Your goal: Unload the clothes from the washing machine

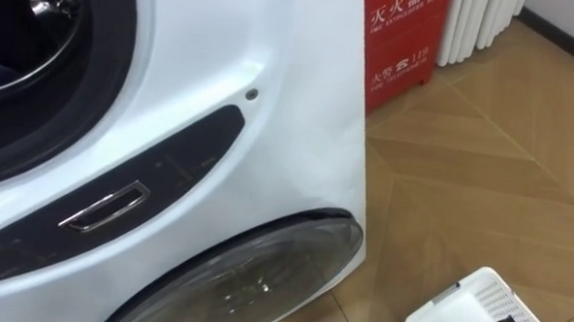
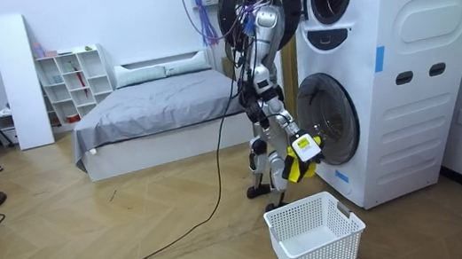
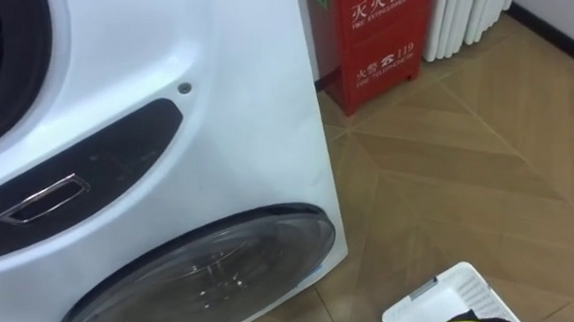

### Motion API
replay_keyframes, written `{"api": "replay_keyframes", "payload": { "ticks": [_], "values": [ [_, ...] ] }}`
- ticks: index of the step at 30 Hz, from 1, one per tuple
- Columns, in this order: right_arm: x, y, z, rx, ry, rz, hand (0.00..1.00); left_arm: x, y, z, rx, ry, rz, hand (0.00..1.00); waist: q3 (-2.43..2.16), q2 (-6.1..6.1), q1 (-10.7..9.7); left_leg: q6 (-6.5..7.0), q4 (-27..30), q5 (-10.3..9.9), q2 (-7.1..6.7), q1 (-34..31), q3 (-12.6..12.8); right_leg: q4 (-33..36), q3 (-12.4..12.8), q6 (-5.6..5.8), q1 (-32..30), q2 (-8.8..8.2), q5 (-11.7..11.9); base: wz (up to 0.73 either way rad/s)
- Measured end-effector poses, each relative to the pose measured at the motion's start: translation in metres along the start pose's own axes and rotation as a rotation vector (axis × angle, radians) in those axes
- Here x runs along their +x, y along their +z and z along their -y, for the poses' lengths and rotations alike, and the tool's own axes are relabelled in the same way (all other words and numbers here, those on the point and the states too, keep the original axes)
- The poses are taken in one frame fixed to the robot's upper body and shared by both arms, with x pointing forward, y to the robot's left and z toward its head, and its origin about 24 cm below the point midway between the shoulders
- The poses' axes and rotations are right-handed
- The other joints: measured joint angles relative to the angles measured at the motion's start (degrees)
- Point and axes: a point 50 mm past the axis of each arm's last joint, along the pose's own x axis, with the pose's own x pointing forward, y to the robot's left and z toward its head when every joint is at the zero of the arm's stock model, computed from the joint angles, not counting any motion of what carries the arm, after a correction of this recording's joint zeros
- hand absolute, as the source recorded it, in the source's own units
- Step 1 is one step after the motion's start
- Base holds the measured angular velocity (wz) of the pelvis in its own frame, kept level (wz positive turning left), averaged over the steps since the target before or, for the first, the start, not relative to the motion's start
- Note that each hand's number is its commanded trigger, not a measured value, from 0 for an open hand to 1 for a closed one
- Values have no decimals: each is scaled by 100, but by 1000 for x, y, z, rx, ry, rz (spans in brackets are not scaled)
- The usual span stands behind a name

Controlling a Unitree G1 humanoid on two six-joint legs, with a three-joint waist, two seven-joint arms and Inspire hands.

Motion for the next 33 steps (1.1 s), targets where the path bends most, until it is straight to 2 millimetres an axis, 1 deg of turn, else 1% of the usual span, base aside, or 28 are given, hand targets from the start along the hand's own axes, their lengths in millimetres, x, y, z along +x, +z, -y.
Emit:
{"api": "replay_keyframes", "payload": {
  "ticks": [5,6,7,8,11,12,14,15,16,18,20,21,22,23,28,33],
  "values": [
    [-3,-4,-3,-45,10,3,0,0,0,-1,1,2,-1,0,-4,-6,-5,-1,6,0,2,5,0,60,-51,-32,0,-17,-55,7],
    [-3,-4,-2,-48,5,2,54,0,-1,-1,1,2,-3,0,-4,-6,-4,0,6,0,3,5,0,61,-54,-34,0,-17,-60,0],
    [-3,-4,-2,-48,-2,0,93,0,-1,-1,1,3,-3,0,-3,-7,-4,0,6,0,3,5,0,61,-59,-35,-1,-18,-65,0],
    [-3,-4,-2,-49,-5,-1,100,0,-1,-1,1,3,-3,0,-3,-10,-4,0,5,0,3,4,-1,59,-61,-35,-2,-19,-67,0],
    [-3,-6,-1,-52,-24,-10,100,0,0,-1,-2,3,1,0,-2,-25,-12,0,5,0,-1,4,-25,61,-66,-35,-1,-26,-72,0],
    [-3,-7,-1,-52,-32,-11,100,0,1,-1,-5,3,1,0,6,-43,-13,0,3,0,-2,4,-28,63,-72,-35,-1,-30,-72,0],
    [-3,-7,0,-53,-45,-13,100,0,0,-1,-20,3,-3,0,1,-59,-15,0,4,0,-4,4,-27,63,-73,-35,-2,-33,-72,0],
    [-3,-8,0,-56,-51,-14,100,0,0,-1,-22,3,-6,0,9,-88,-19,0,4,0,-3,4,-26,65,-72,-35,-1,-34,-73,0],
    [-3,-8,1,-59,-55,-19,100,0,-1,-1,-22,3,-10,0,-7,-92,-19,0,6,0,-3,5,-23,67,-69,-35,-1,-35,-73,0],
    [-3,-10,1,-70,-57,-26,100,0,-1,-1,-23,3,-11,0,-7,-124,-19,-1,6,0,-3,5,-21,67,-70,-35,-1,-35,-73,0],
    [-3,-11,2,-78,-62,-32,76,0,-2,-1,-22,3,-16,0,-11,-139,-17,-1,5,0,-3,4,-20,66,-72,-35,0,-35,-73,0],
    [-3,-11,3,-79,-70,-37,49,0,-2,-1,-23,2,-20,0,-14,-137,-13,-1,5,0,-3,5,-18,61,-74,-35,1,-35,-73,0],
    [-3,-12,3,-78,-79,-39,31,0,-3,-1,-25,2,-21,0,-17,-132,-4,-1,6,0,-4,5,-16,60,-74,-35,1,-35,-72,0],
    [-3,-12,3,-77,-82,-39,0,-1,-3,-1,-25,2,-22,0,-21,-126,-3,-1,6,0,-4,6,-17,60,-76,-37,1,-36,-71,0],
    [-3,-13,6,-76,-109,-41,0,-1,-5,-2,-23,7,-28,0,-63,-58,9,-1,5,1,2,23,-11,86,-103,-58,2,-38,-55,0],
    [-4,-14,8,-105,-117,-35,0,-1,-4,-3,-33,7,-27,0,-59,-24,15,-1,5,0,1,45,-6,96,-66,-51,12,-24,-77,-1]
  ]
}}
